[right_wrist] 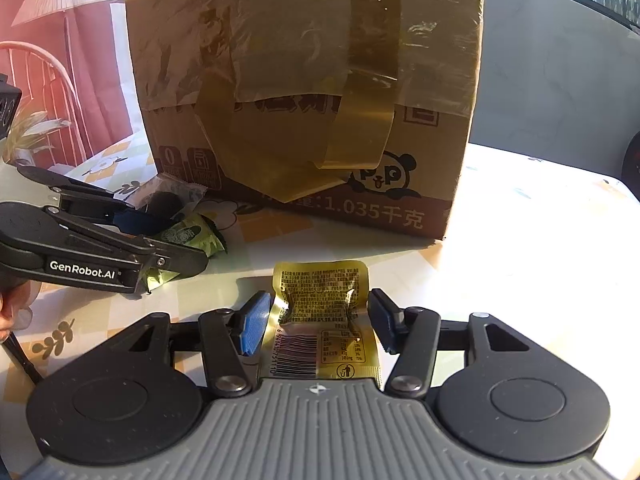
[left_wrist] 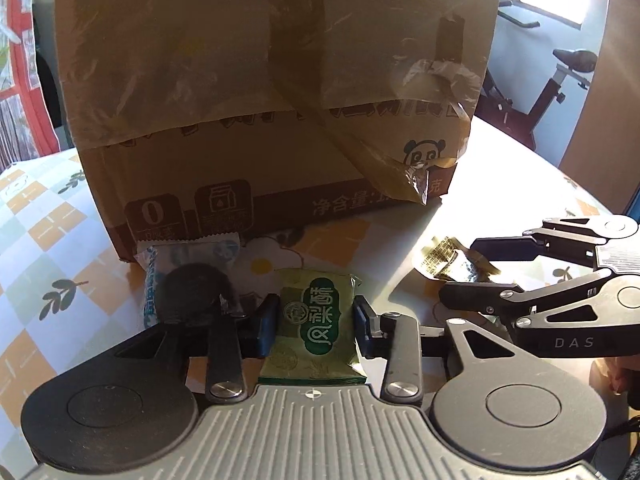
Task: Organize snacks
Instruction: 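Grasp the gold jerky packet with the right tool while the left tool grasps the green snack, then lift both held snacks and carry them over the box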
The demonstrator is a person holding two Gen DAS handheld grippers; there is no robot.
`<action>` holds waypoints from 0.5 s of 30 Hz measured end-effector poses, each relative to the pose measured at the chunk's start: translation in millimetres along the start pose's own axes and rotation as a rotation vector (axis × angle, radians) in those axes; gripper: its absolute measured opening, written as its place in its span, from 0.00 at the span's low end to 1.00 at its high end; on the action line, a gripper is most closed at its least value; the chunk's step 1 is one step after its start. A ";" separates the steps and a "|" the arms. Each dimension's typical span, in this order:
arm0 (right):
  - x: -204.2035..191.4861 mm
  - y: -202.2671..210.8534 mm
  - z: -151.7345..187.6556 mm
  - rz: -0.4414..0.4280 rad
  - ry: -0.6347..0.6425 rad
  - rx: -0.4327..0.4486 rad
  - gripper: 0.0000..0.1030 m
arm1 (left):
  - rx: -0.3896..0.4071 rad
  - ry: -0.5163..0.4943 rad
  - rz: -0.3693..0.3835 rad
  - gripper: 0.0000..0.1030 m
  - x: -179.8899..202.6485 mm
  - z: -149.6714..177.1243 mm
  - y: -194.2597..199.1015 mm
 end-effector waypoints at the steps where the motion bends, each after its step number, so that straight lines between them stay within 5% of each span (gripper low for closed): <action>1: 0.1 0.1 0.0 -0.001 -0.001 0.000 0.55 | 0.000 0.002 -0.006 0.40 0.5 1.8 2.0; 15: -0.4 2.0 0.1 -0.004 -0.003 0.001 0.55 | 0.032 0.050 -0.005 0.40 4.3 2.4 21.7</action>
Point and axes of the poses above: each gripper's, at about its wrist camera, not at the fingertips, and y roughly against the way its jaws point, x to its right, z to its underside, the point moved 7 cm from there along -y, roughly the way its jaws point, and after that the axes turned 3 degrees about -y, right-handed, at the moved point
